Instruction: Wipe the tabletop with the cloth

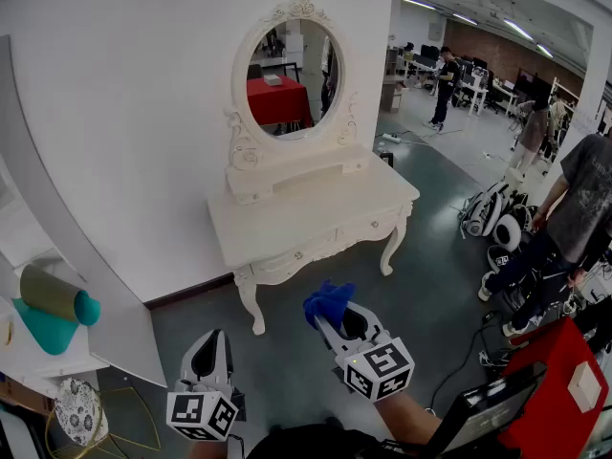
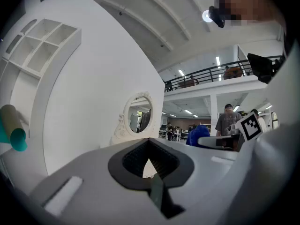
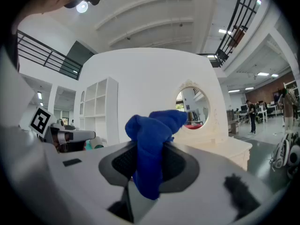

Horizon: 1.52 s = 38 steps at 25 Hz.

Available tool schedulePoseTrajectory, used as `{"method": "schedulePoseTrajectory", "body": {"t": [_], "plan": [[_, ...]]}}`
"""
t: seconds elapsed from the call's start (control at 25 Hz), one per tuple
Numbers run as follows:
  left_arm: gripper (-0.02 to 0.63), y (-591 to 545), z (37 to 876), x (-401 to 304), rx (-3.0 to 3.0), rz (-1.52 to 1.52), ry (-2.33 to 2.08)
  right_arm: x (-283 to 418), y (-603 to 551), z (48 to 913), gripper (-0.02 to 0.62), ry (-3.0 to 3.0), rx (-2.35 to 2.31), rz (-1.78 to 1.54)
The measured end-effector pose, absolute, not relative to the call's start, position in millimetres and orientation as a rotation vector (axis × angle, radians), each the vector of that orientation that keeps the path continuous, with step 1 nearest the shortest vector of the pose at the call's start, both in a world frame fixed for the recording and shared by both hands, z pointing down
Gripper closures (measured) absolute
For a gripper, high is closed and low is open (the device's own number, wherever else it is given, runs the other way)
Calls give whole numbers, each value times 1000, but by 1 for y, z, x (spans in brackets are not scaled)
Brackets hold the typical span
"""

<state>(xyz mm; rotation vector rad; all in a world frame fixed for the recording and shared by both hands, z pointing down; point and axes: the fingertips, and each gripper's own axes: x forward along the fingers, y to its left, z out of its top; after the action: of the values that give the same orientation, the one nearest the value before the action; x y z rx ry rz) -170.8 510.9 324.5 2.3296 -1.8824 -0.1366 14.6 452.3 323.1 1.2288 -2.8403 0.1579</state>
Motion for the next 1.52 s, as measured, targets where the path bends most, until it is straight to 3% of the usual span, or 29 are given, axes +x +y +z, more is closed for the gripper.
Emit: {"method": "schedulePoseTrajectory", "body": {"t": [0.6, 1.52], "plan": [[598, 524, 331, -188, 2342, -105, -1868, -7, 464, 320, 466, -2888, 1184, 211], [598, 475, 349, -275, 2377, -147, -1768, -93, 418, 333, 465, -2849, 1235, 229]]}}
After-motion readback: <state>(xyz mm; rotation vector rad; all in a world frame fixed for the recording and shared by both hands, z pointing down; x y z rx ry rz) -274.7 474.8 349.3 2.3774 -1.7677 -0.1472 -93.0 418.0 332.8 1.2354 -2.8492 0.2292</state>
